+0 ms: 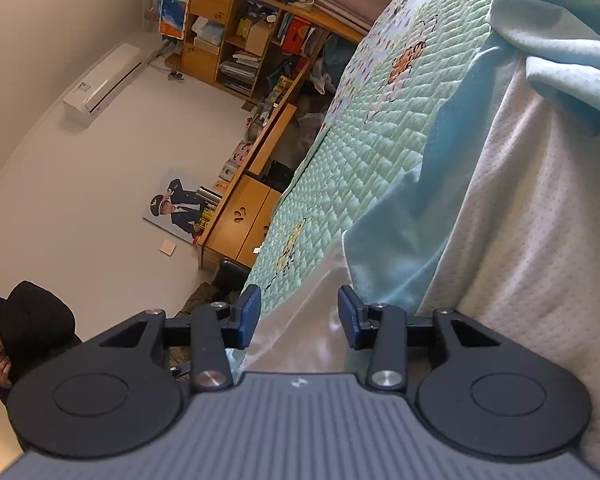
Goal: Fold clothes
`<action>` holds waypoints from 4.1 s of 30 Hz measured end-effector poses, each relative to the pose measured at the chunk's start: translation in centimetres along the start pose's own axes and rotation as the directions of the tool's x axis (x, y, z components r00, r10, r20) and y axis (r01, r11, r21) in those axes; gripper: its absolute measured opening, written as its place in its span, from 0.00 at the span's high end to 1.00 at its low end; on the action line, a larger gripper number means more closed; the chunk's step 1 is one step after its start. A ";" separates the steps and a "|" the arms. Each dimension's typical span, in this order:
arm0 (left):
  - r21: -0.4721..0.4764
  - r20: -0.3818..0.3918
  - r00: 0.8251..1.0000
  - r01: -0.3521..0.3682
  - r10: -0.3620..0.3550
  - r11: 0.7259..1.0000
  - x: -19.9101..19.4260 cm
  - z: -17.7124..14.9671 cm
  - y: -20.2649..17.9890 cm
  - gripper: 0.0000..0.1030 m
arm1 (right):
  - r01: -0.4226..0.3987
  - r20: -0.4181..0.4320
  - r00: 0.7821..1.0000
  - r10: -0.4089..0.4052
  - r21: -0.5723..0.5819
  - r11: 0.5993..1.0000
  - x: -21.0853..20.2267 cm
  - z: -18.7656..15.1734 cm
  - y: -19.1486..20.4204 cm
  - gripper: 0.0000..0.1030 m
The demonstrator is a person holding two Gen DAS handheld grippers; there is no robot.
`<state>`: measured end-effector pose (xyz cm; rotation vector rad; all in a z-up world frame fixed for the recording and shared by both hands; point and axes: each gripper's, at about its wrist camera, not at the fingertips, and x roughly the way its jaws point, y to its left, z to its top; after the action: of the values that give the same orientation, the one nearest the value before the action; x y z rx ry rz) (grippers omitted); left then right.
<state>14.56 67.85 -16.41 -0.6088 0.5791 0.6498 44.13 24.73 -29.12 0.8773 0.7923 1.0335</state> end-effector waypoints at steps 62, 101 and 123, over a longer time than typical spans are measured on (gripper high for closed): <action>0.395 -0.169 0.979 -0.041 0.116 0.918 0.3 -5.3 -7.0 0.22 | -0.230 -0.543 0.839 0.039 -0.288 0.929 3.2 -5.5 9.7 0.27; 0.106 -0.225 0.629 0.775 -0.744 0.624 -2.9 -34.9 -38.0 0.04 | 0.646 0.346 0.757 -0.554 -0.270 0.714 -41.8 9.9 -0.2 0.20; 0.275 -0.247 0.693 0.721 -0.678 0.637 -4.7 -35.4 -39.2 0.01 | 0.471 0.010 0.759 -0.652 -0.699 0.538 -29.6 16.1 -3.6 1.00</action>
<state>28.26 17.24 -24.42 -0.4787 0.4989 -0.2474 50.26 -7.69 -21.32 -0.1740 0.7594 0.7385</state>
